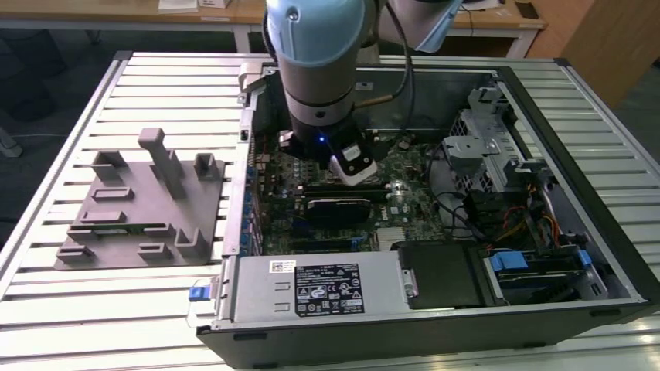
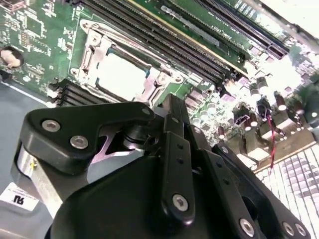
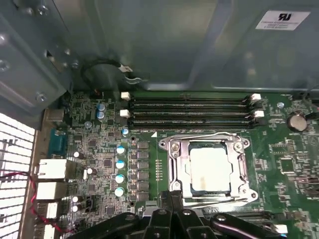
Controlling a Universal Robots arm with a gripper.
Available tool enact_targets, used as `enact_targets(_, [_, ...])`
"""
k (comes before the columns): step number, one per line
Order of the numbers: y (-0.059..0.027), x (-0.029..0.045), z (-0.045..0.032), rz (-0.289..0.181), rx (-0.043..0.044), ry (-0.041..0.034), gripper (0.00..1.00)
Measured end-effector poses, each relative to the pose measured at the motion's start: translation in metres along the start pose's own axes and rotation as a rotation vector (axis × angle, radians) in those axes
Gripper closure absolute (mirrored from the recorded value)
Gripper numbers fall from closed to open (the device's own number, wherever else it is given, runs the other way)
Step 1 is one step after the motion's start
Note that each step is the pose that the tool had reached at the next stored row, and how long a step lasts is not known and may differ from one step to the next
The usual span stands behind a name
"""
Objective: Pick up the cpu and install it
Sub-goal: 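Install the second cpu locking lever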
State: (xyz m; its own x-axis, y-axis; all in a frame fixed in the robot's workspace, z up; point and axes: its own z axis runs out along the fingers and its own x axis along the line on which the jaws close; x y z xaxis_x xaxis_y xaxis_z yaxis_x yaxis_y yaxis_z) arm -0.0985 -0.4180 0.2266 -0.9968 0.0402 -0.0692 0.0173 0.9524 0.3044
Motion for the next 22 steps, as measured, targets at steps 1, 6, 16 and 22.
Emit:
enact_targets(1, [0.0008,0.0,-0.0007,0.0,0.012,-0.0001,0.89])
enact_targets(6, [0.0025,-0.0001,-0.0013,-0.004,0.101,-0.0028,0.89])
enact_targets(16, [0.0164,-0.0057,0.004,0.0,0.1595,-0.0059,0.89])
enact_targets(22, [0.0246,-0.0138,0.0079,0.001,0.1718,-0.0067,0.89])
